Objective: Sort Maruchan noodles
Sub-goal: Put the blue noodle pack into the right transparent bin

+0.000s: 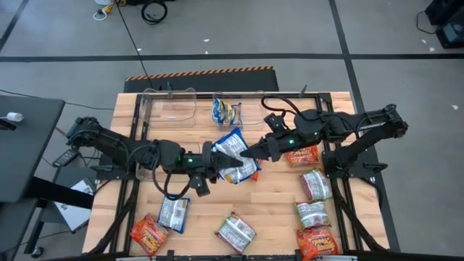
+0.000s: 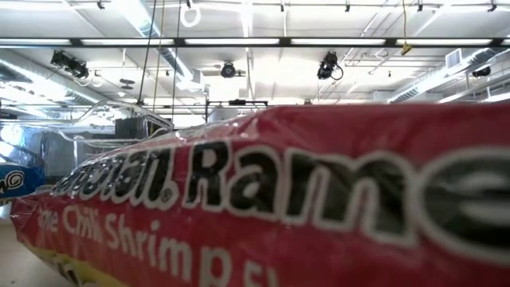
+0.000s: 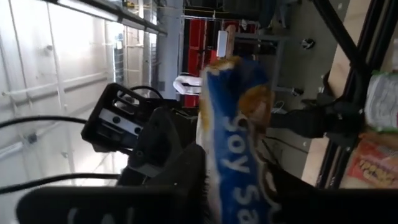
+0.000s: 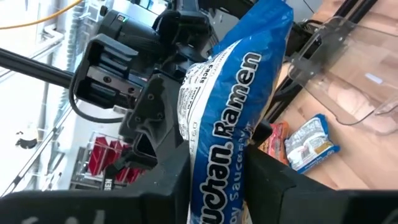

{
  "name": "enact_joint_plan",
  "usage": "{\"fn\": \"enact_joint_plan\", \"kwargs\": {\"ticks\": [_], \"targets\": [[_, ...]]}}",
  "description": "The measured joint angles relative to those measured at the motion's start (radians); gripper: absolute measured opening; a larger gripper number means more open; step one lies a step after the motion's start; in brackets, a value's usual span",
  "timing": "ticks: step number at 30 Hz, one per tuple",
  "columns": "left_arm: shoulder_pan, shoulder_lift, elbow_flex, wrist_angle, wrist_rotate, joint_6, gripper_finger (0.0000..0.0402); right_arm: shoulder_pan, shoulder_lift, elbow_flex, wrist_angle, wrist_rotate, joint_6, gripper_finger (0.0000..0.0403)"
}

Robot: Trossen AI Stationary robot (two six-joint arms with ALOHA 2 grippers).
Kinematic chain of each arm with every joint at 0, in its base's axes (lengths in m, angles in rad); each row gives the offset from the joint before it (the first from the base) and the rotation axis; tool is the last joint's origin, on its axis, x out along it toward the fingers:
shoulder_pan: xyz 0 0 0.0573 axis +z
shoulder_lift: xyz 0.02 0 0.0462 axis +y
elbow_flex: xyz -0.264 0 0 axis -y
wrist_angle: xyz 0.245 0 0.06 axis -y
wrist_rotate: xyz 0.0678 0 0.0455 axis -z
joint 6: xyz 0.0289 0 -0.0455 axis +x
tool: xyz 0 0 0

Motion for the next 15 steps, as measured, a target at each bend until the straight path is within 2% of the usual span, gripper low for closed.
{"fn": "enact_joint_plan", "kwargs": {"ticks": [5, 9, 12, 15], "targets": [[-0.016, 0.000, 0.000, -0.003, -0.014, -0.042, 0.0140, -0.010, 0.000, 0.000, 0.003, 0.006, 0.000, 0.0126], [-0.042, -0.003, -0.001, -0.006, -0.104, -0.055, 0.0192, -0.030, 0.000, 0.000, 0.030, 0.013, -0.004, 0.0126], [-0.062, -0.019, -0.001, -0.040, -0.228, -0.203, 0.0226, -0.052, 0.000, 0.000, 0.085, 0.012, -0.020, 0.0126], [-0.085, -0.061, -0.001, -0.197, -0.355, -0.401, 0.0253, -0.078, -0.004, 0.000, 0.093, 0.025, -0.042, 0.0126]]}}
